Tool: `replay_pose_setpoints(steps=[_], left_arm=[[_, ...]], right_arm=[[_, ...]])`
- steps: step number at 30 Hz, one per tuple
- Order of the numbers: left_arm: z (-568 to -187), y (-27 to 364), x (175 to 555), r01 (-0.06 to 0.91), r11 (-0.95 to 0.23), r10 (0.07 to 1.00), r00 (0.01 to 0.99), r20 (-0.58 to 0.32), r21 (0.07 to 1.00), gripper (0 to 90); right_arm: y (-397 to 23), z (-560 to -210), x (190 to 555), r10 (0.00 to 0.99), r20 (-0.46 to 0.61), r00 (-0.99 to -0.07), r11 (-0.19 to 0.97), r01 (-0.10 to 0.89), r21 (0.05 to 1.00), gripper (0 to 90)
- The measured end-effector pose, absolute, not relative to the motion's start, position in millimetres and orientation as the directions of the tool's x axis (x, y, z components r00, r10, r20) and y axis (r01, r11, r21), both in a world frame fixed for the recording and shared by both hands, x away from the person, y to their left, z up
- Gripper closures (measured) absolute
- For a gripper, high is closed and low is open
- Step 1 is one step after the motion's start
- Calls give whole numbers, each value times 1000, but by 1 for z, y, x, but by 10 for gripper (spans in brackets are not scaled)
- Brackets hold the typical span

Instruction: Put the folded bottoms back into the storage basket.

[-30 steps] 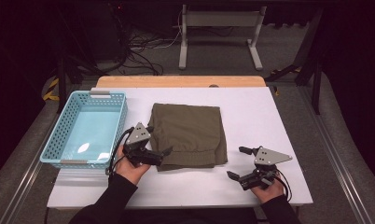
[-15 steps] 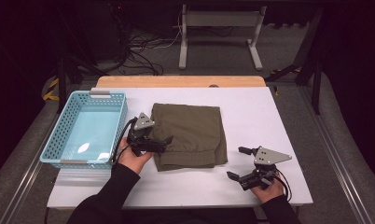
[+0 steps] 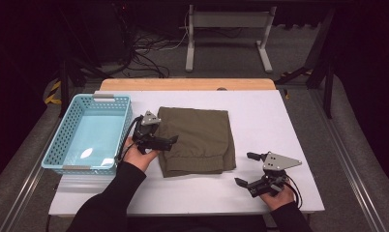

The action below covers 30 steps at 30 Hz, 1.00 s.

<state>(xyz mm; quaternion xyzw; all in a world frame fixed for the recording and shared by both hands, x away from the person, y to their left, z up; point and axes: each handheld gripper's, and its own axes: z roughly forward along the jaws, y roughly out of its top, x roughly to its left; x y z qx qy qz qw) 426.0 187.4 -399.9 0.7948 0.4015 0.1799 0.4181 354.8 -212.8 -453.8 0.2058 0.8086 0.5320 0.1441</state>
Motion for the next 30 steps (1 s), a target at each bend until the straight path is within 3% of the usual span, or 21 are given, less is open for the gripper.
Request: replay_pose_setpoints(steps=[30], left_arm=[[-427,192,478,585,-251,871,484,-84,772,53]], right_arm=[[-213,-454,355,479,-9,-878,350,181,919,5]])
